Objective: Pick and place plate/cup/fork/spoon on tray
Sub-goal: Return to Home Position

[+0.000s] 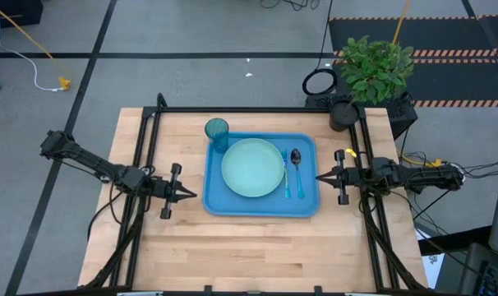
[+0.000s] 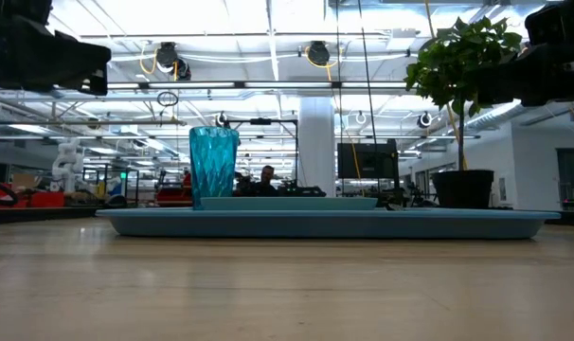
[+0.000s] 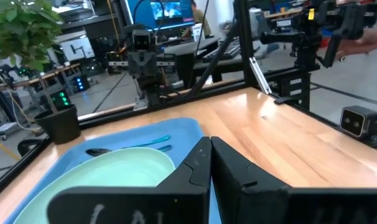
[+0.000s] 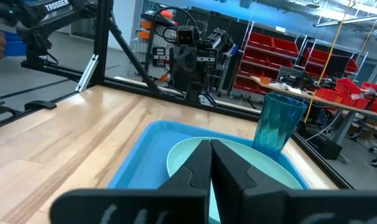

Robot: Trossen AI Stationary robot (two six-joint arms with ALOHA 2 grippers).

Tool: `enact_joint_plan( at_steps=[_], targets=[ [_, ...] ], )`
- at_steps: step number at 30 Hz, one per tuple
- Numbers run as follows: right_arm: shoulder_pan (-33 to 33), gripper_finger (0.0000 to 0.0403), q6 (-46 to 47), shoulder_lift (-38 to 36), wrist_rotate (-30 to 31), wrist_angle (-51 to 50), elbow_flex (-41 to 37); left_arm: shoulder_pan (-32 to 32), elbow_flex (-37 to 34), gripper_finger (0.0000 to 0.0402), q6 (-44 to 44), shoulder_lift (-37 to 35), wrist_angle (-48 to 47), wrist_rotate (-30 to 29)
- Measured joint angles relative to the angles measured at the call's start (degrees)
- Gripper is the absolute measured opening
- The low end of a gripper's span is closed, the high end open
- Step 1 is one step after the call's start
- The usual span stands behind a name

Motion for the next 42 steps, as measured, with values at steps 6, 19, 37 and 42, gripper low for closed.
enact_joint_plan(
  at_steps=[6,19,37,42],
  targets=[
    [0.01,0.0000,0.00,0.00,0.02,0.04,0.00,0.06,0.00,0.0004,-0.64,-1.27,-4.84,0.24],
    [0.02,0.0000,0.00,0.00,0.04,-0.02,0.00,2.98,0.00,0.0012,-1.50,-12.26,-14.15,0.39],
    [0.00,0.0000,0.00,0.00,0.06,-0.04,0.00,8.81,0.01,0.0008,-3.33,-28.34,-26.70,6.12],
    [0.00,0.0000,0.01,0.00,0.08,-0.11,0.00,8.80,0.11,0.0004,-3.66,-28.09,-27.41,7.42]
  ],
)
